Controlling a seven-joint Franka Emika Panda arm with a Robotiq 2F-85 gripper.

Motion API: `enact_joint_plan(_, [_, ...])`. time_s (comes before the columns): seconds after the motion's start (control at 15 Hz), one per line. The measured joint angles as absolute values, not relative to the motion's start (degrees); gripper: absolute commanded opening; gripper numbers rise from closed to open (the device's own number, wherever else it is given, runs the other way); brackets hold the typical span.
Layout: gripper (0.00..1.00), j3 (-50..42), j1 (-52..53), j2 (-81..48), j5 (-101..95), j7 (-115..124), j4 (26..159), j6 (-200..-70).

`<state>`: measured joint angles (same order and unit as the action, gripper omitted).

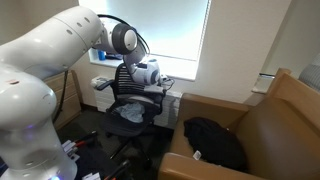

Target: Pull the black chair

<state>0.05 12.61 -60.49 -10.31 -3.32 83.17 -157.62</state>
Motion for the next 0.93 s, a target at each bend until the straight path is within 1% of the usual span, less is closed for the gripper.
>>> enact_joint_plan(0.07, [0.38, 0.20, 12.61, -60.49, -10.31, -3.33, 83.17, -157.62])
enact_joint_plan(0.13, [0.33, 0.26, 12.59, -60.45, -10.34, -3.34, 83.16, -157.63])
enact_joint_plan(0.67, [0.33, 0.30, 12.40, -59.77, -10.34, -3.28, 83.85, -157.27])
enact_joint_plan(0.93, [0.33, 0.24, 12.41, -53.23, -10.30, 0.54, 90.60, -153.04])
